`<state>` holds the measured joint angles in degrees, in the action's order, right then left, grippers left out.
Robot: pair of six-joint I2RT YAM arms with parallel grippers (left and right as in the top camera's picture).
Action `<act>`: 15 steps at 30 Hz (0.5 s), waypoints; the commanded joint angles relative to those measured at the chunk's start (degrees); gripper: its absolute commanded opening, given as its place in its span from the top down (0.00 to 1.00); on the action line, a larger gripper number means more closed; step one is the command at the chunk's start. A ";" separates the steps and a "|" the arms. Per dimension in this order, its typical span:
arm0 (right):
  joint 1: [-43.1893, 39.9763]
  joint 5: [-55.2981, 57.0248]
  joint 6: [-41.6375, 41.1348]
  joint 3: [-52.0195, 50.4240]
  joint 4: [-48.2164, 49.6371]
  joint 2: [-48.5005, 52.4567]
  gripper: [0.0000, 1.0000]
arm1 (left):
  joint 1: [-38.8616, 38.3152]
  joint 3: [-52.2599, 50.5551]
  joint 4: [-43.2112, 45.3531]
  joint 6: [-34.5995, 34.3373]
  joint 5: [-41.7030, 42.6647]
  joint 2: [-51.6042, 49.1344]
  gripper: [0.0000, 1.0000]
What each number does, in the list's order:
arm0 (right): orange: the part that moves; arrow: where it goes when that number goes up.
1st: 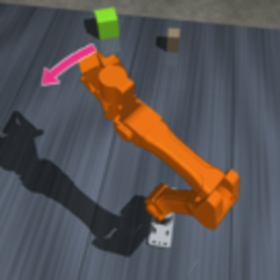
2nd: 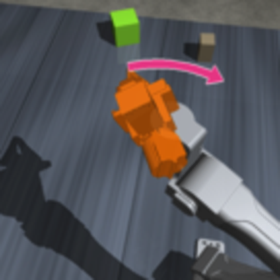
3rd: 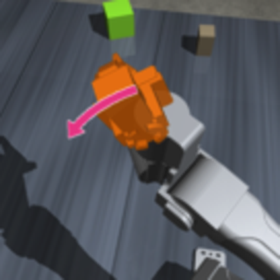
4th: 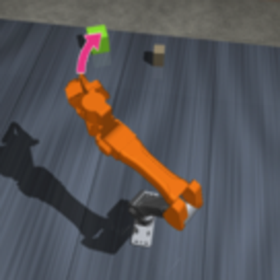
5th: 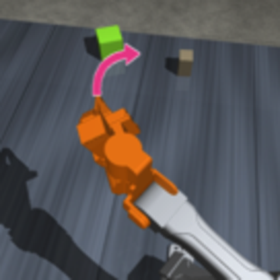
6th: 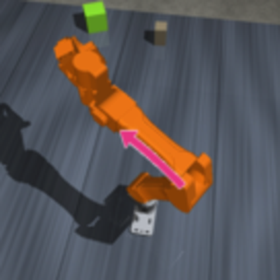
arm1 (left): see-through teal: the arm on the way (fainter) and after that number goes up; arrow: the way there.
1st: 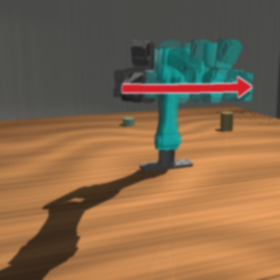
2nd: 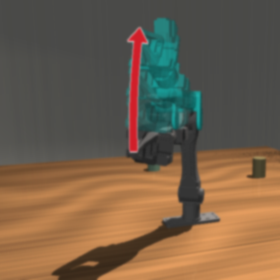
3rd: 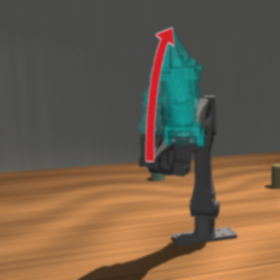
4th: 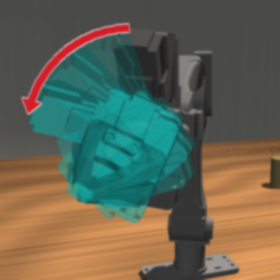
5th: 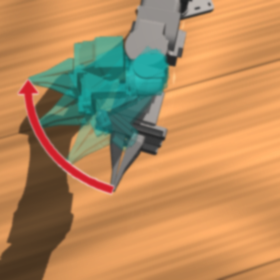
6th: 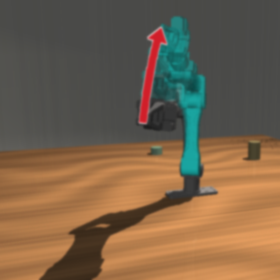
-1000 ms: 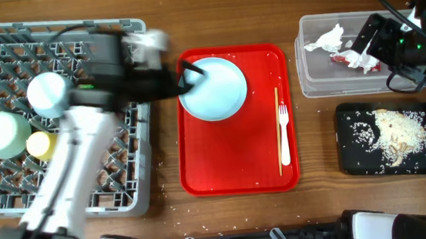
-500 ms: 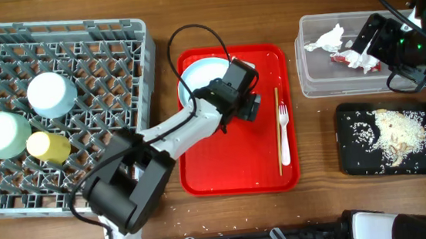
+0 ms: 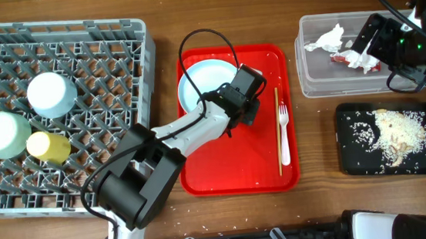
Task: Sort waste into correct bins and load items into the dishwasher rack
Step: 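Carry the light-blue plate into the dish rack and release it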
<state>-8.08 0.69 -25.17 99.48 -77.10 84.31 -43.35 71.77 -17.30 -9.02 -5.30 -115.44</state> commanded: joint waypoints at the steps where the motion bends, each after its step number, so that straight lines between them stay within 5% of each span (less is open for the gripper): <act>1: -0.11 0.59 1.03 0.31 0.13 0.61 0.00 | 0.04 -0.48 -1.79 -0.61 0.72 1.62 0.96; 13: -0.11 0.59 1.03 0.31 0.13 0.61 0.00 | 1.86 -0.48 -9.64 -5.18 5.35 26.84 0.96; 15: -0.11 0.59 1.05 0.31 0.13 0.61 0.00 | 6.56 -0.48 -10.88 -5.38 13.60 33.38 0.96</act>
<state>-8.08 0.69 -25.19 99.48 -77.10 84.31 -41.54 71.61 -27.33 -13.45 -0.08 -89.38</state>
